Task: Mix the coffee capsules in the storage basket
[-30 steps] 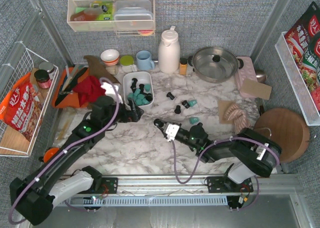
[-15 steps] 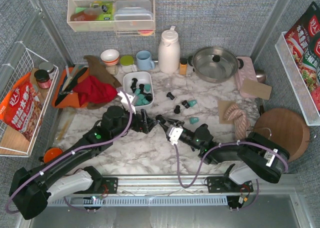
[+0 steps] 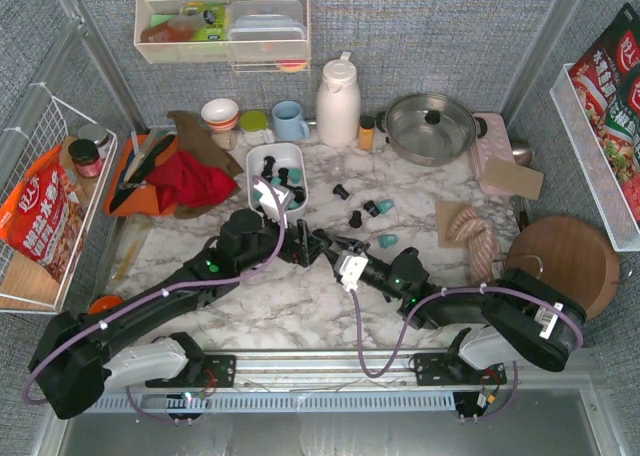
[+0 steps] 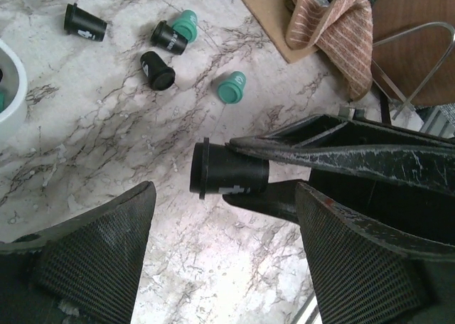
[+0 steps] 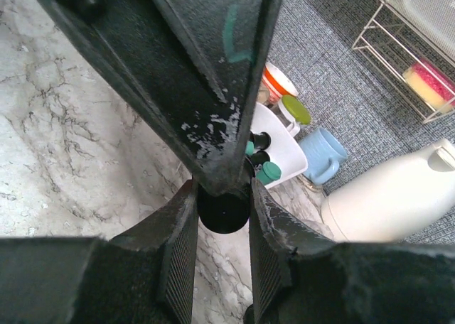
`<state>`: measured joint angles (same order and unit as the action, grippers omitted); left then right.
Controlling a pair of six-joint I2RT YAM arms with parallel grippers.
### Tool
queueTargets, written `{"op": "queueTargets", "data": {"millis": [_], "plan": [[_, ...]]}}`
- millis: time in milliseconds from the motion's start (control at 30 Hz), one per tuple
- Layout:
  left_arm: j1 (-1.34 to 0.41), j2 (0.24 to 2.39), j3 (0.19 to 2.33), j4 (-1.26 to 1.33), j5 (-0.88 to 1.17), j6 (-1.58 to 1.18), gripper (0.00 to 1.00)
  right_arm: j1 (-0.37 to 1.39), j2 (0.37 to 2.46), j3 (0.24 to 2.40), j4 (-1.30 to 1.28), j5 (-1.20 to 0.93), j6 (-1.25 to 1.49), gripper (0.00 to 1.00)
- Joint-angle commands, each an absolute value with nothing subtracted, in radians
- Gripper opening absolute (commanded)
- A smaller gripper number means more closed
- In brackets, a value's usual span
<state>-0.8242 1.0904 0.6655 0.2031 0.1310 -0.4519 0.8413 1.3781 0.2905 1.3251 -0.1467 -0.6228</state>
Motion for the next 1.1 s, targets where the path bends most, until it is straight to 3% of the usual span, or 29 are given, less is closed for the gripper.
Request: {"op": "queueTargets", "data": {"millis": [0, 233, 467, 767, 867, 933, 1000, 1033, 1067], "plan": [[-0.831, 1.113, 0.682, 0.267, 0.136, -0.433, 0.87, 0.841, 1.371, 0.29, 1.324, -0.172, -0.618, 0.0], [-0.845, 1.156, 0.688, 0.285, 0.134, -0.421, 0.85, 0.841, 1.367, 0.291, 1.322, -0.178, -0.61, 0.0], [-0.863, 1.188, 0.686, 0.3, 0.128, -0.403, 0.73, 0.827, 1.356, 0.284, 1.343, -0.189, -0.576, 0.0], [-0.87, 1.195, 0.69, 0.337, 0.088, -0.413, 0.33, 0.823, 1.338, 0.286, 1.313, -0.2, -0.573, 0.01], [-0.871, 1.189, 0.701, 0.32, 0.047, -0.421, 0.28, 0.82, 1.338, 0.287, 1.311, -0.192, -0.564, 0.19], [-0.87, 1.182, 0.713, 0.295, 0.002, -0.425, 0.24, 0.814, 1.338, 0.289, 1.309, -0.18, -0.554, 0.39], [-0.87, 1.177, 0.726, 0.265, -0.08, -0.423, 0.23, 0.809, 1.336, 0.293, 1.291, -0.161, -0.54, 0.71], [-0.869, 1.175, 0.732, 0.249, -0.121, -0.423, 0.23, 0.807, 1.334, 0.298, 1.277, -0.145, -0.533, 0.81], [-0.868, 1.176, 0.739, 0.233, -0.165, -0.418, 0.23, 0.806, 1.33, 0.305, 1.258, -0.127, -0.528, 0.84]]}}
